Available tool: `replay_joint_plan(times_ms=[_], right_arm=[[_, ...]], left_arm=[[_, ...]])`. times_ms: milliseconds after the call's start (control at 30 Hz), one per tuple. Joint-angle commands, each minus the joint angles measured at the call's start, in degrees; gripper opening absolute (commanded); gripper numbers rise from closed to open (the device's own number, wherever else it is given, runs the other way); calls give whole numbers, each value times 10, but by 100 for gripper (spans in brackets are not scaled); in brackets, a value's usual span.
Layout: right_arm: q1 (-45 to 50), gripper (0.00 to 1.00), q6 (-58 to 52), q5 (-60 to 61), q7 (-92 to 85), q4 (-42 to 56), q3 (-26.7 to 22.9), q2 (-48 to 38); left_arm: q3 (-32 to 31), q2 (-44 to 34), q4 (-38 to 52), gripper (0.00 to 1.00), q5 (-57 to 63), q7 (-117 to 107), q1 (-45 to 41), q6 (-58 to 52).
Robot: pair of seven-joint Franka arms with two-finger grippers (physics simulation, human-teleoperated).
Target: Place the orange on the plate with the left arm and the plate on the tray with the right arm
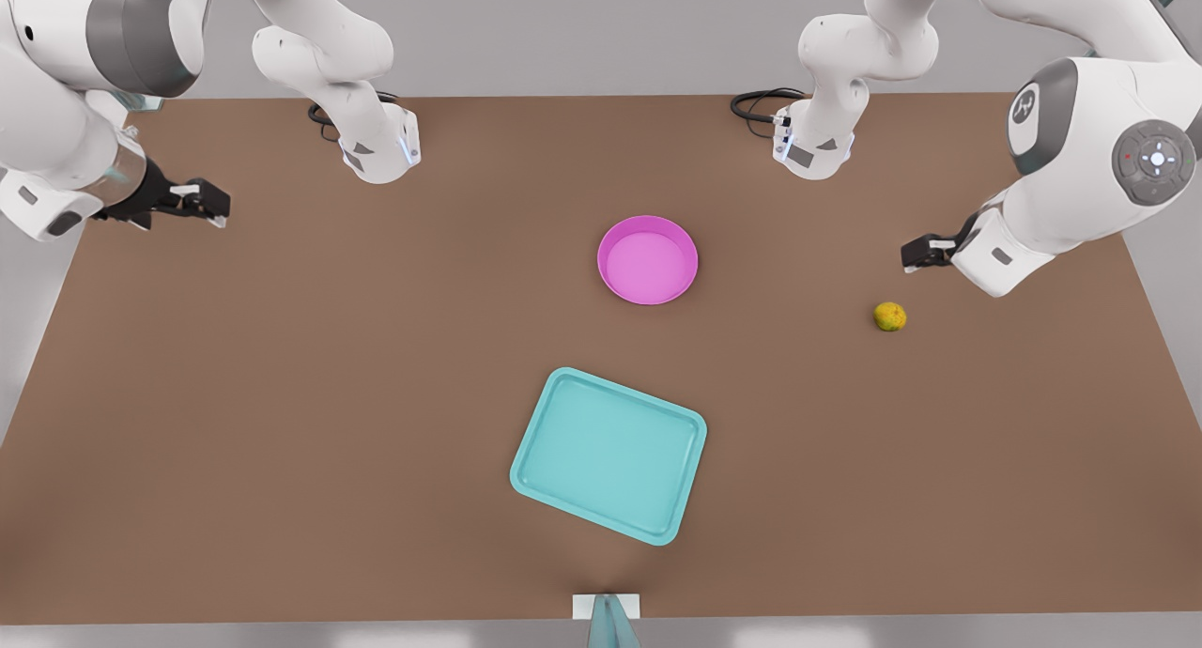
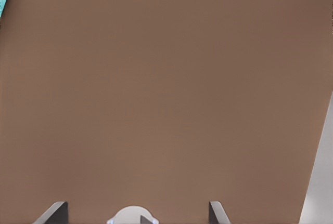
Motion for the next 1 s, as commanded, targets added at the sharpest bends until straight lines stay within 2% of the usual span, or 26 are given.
replay_joint_plan(times_ms=[0,33,67,100,133,200,267,300,367,467,567,967], right_arm=[[2,100,23,-2,-16,1,-1,0],[2,100,23,-3,-16,1,-1,0],[2,100,21,-2,-18,-1,0,-2],[3,100,21,-2,-18,-1,0,-2],[2,100,21,-2,-19,-2,0,-2],[2,100,21,-2,-16,-6,0,-2],[2,100,21,-2,-16,-6,0,-2],[2,100,21,-2,-16,-6,0,-1],[1,100,20,-2,-16,-6,0,-2],[1,100,20,-3,-16,-11,0,-2],[1,100,20,-2,-15,-14,0,-2],[1,100,23,-2,-16,-26,1,0]], left_arm=[[0,-1,0,100,-1,-28,0,12],[1,0,-2,100,1,-32,1,15],[19,4,-64,100,1,-37,1,22],[53,6,-161,100,1,-36,1,93],[66,26,-222,100,0,-26,2,169],[76,47,-349,100,1,-23,2,385],[88,61,-408,100,2,88,3,482],[88,63,-410,100,2,140,3,490],[98,68,-460,100,2,157,10,577],[102,85,-460,100,3,273,43,578],[101,95,-491,100,3,264,42,606],[102,113,-524,100,3,242,43,599]])
